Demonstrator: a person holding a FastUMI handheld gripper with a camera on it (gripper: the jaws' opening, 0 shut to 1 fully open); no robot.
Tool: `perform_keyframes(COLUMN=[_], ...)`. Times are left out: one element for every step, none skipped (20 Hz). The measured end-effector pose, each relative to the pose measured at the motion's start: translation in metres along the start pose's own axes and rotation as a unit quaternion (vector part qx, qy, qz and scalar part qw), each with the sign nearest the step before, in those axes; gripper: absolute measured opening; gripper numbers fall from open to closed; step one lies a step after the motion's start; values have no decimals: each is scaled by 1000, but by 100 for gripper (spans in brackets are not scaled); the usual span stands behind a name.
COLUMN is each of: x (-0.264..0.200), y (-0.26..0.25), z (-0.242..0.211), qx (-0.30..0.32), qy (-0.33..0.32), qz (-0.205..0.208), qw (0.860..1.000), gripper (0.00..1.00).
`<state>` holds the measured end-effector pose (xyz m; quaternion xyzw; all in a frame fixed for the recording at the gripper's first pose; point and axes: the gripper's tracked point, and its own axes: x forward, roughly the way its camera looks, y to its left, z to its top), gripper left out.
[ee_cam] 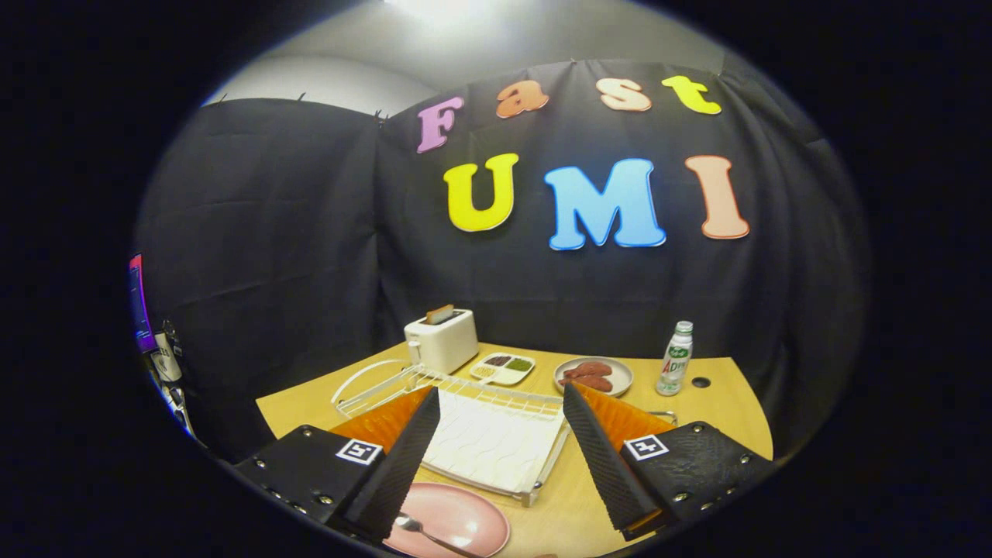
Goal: Take the plate from the dish rack, then take the spoon from the basket and place it into the plate.
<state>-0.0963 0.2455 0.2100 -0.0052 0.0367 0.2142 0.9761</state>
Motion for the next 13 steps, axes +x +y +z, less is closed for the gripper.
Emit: perform_keyframes(x=[-1, -2, -4, -5, -8, -9, -10, -11, -8, -9, -11, -11, -11], y=[-12, -23, -34, -42, -52, -61, -71, -79, -85, -93, -103, -110, -117], z=[17, 35, 50, 66, 81, 94, 106, 117, 123, 128, 131, 138, 144], qx=[-1, 1, 4, 7, 8, 7, 6, 5, 6, 9, 13, 16, 18], qy=[-14, -26, -36, -48, -58, -68, -76, -82, -86, -81, -78, -82, -89], qz=[-14, -26, -37, -45, -54, -65, -74, -83, -90, -98, -102, -107, -111], qw=[1000, 999, 999, 998, 997, 996, 994, 993, 992, 992, 992, 991, 990], gripper=[98, 98, 98, 97, 97, 98, 97, 97, 98, 97, 97, 97, 97])
